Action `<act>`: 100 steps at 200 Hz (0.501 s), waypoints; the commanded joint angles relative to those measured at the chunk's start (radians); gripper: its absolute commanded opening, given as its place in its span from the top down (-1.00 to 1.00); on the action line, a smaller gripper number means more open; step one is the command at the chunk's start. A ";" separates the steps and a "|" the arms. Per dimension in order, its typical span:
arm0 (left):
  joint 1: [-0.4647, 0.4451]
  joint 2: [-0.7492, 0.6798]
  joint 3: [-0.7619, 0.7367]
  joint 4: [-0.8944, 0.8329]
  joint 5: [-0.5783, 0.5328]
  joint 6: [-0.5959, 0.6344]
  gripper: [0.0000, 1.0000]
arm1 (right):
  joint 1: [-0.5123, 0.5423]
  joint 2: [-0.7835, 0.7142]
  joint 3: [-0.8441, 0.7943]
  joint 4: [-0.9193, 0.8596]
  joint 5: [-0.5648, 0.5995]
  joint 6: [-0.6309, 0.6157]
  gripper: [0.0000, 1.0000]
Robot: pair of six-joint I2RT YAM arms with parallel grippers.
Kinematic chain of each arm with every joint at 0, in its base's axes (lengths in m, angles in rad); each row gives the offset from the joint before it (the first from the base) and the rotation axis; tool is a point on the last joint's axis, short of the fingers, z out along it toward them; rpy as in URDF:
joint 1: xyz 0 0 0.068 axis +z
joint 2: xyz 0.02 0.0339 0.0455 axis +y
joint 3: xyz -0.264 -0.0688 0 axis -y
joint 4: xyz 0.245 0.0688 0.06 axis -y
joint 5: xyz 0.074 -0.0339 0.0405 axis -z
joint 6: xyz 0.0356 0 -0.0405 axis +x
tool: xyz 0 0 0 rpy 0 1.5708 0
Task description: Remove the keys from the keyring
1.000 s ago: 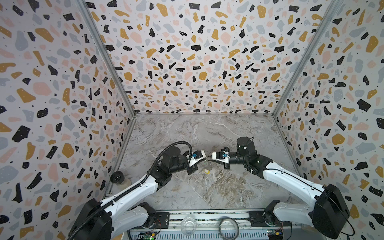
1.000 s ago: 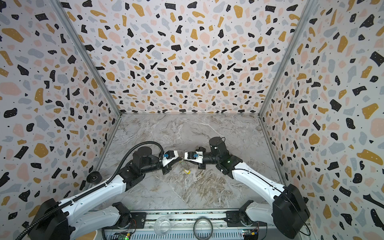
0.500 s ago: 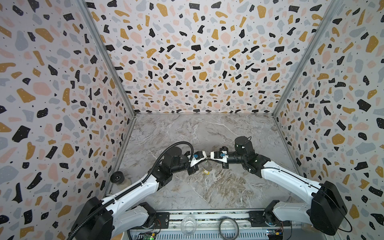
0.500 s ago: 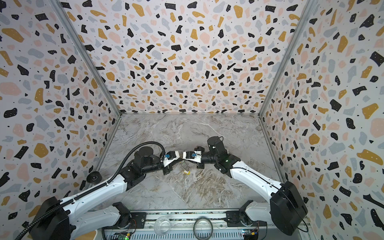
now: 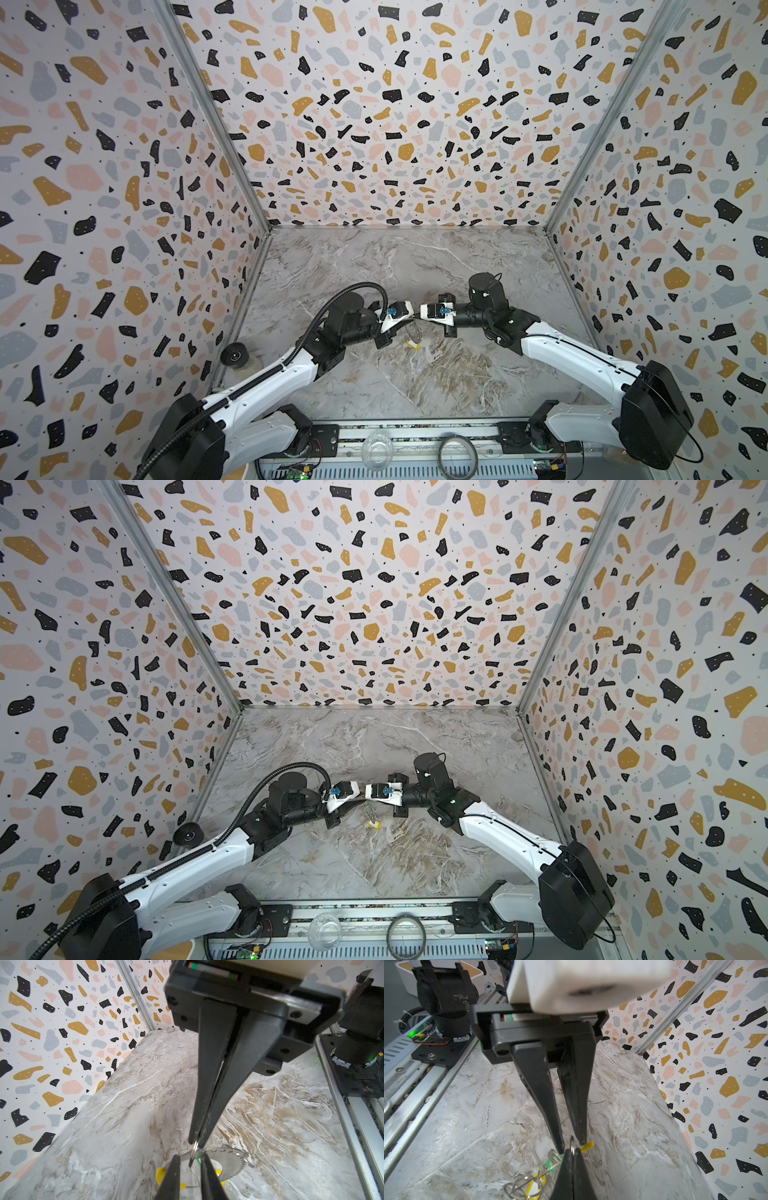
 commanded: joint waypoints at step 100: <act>0.060 -0.101 -0.195 0.479 0.020 -0.282 0.51 | -0.059 -0.016 -0.117 0.413 -0.162 0.315 1.00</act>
